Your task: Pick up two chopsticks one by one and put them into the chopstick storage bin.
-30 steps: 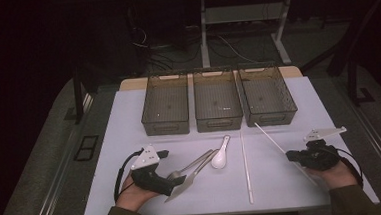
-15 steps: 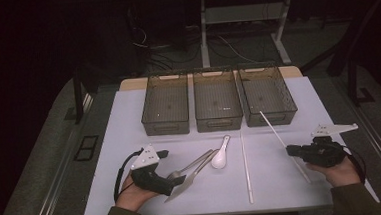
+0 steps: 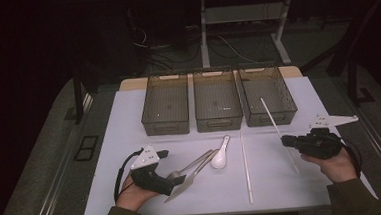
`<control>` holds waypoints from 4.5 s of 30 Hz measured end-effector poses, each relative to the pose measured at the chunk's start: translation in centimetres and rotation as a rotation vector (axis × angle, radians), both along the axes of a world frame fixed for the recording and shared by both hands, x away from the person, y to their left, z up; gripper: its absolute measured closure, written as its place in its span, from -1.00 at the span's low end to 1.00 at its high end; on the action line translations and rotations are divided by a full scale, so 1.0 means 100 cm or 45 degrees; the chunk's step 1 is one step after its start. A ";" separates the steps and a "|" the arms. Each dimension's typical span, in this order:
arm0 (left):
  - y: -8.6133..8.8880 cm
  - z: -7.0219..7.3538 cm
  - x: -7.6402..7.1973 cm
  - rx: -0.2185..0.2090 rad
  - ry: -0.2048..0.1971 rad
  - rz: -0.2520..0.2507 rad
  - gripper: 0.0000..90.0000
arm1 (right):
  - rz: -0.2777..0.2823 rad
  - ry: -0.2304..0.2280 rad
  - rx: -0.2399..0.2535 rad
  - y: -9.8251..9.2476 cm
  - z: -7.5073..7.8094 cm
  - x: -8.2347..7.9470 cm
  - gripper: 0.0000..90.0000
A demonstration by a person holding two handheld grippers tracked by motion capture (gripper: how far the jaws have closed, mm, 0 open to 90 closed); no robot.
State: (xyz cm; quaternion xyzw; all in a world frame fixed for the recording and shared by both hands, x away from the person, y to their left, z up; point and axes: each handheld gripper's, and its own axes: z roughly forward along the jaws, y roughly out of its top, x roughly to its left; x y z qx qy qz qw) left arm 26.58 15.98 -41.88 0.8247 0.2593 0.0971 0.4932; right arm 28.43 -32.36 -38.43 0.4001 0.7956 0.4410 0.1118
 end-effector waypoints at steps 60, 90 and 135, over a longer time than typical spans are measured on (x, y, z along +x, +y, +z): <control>0.001 0.001 0.008 -0.068 0.000 -0.034 -1.00 | 0.179 0.050 0.005 0.316 0.050 0.207 0.88; -0.001 0.000 0.005 -0.039 -0.002 -0.043 -1.00 | 0.218 0.123 -0.046 0.282 0.018 0.170 0.02; 0.001 -0.001 0.003 -0.020 0.002 -0.020 -1.00 | -0.196 0.188 -0.242 0.119 -0.061 0.106 0.60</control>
